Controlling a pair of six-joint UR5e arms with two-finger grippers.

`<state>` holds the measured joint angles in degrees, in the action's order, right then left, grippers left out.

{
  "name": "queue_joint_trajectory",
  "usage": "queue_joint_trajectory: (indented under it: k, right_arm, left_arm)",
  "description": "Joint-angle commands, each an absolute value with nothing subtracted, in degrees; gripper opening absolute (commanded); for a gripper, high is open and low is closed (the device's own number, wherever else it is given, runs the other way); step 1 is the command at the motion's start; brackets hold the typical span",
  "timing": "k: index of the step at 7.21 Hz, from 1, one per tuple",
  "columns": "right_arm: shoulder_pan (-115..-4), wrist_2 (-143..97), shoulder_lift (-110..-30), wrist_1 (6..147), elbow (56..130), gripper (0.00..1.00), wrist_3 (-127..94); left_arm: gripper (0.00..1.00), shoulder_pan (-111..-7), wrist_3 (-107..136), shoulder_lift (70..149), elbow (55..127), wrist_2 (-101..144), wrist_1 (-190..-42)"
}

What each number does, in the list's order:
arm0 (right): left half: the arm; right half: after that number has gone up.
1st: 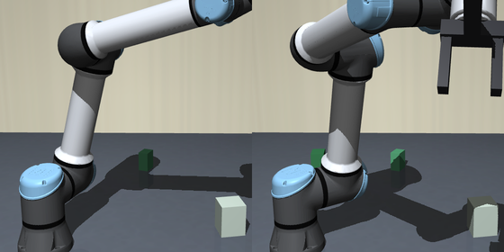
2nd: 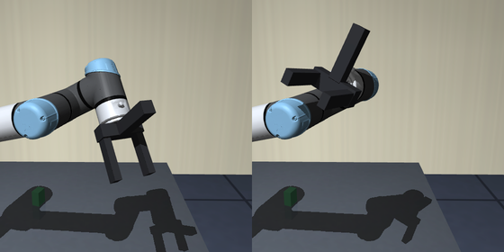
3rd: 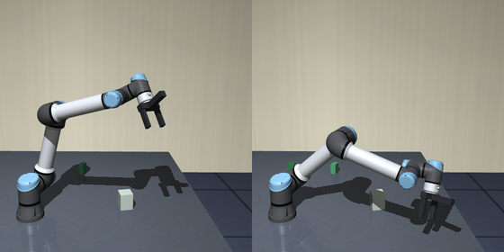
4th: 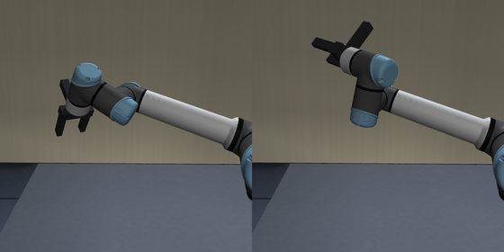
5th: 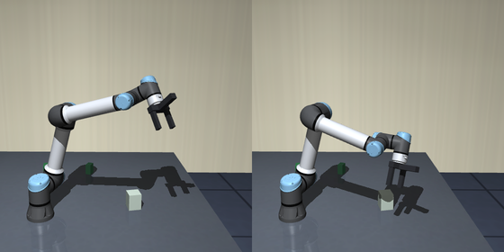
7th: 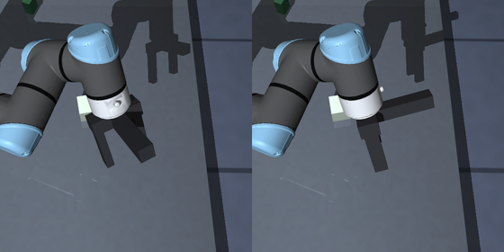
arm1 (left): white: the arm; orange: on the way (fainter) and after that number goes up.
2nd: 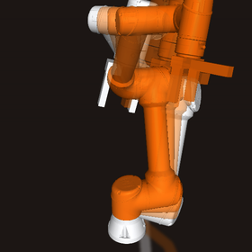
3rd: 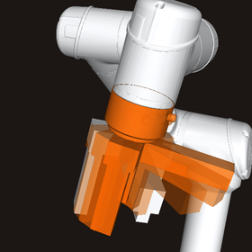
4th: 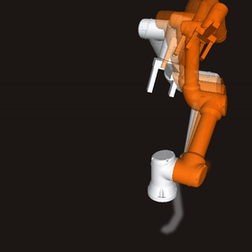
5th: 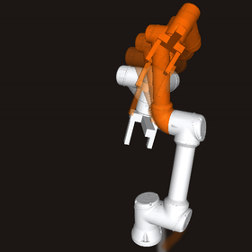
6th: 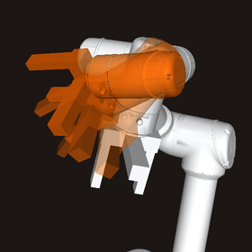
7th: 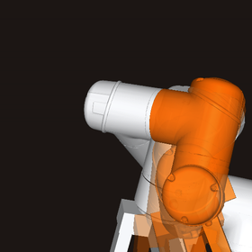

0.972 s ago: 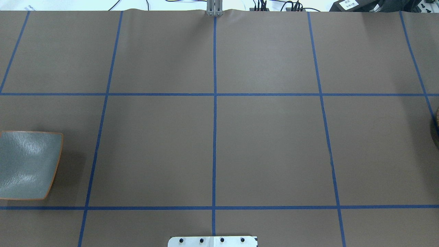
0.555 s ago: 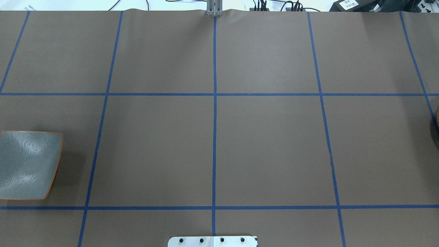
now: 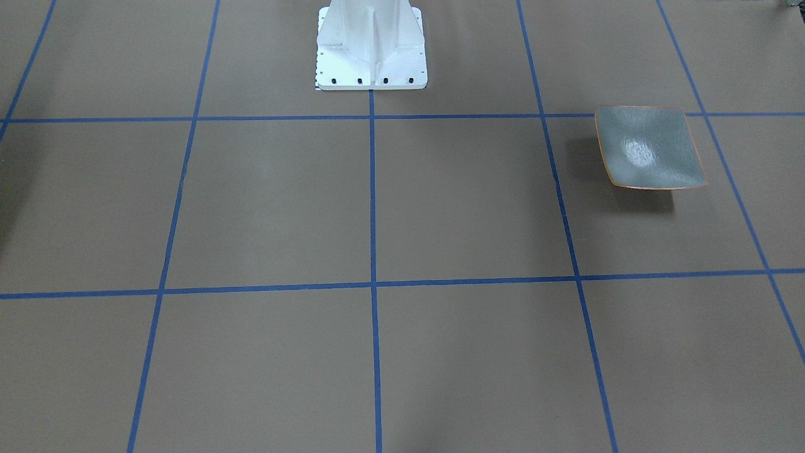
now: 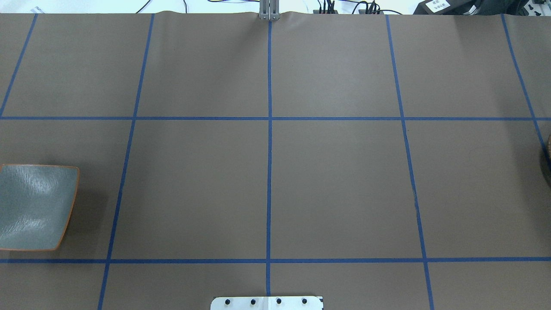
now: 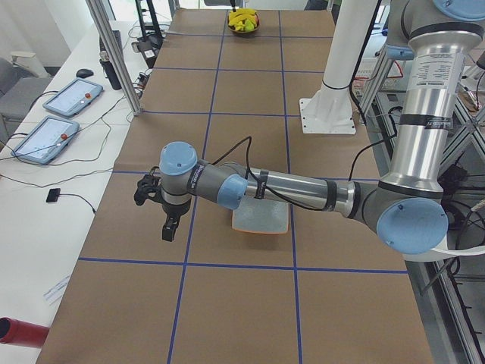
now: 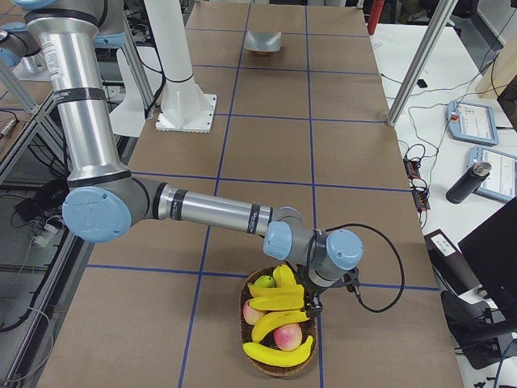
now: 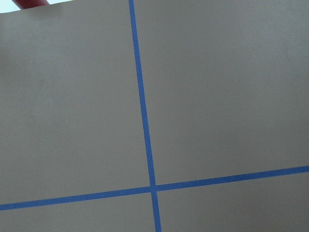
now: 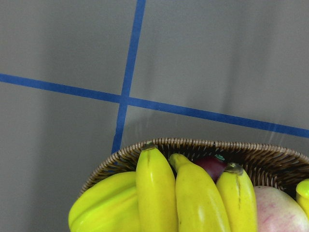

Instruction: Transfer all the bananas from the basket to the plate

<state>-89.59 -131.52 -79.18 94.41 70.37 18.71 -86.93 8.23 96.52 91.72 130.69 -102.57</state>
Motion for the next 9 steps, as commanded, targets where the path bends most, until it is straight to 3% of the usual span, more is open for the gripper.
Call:
queue_joint_trajectory:
  k: [1,5,7,9]
  right_arm:
    - [-89.39,-131.31,-79.36,94.39,69.18,1.0,18.99]
    - [-88.86,-131.48,-79.54,94.48,68.3,0.97,19.07]
    - [-88.86,-131.66,-79.63,94.57,67.85,0.84,19.77]
    - [-88.33,-132.01,-79.45,94.66,67.85,0.64,19.69]
  left_arm:
    - [1.0,-86.92,8.26,96.5,92.19,130.69,-102.57]
    - [1.0,-86.92,8.17,96.5,92.02,130.69,-102.57]
    - [1.0,-86.84,8.17,96.59,92.02,130.69,-102.57]
    - [1.0,-86.84,8.17,96.59,92.02,130.69,-102.57]
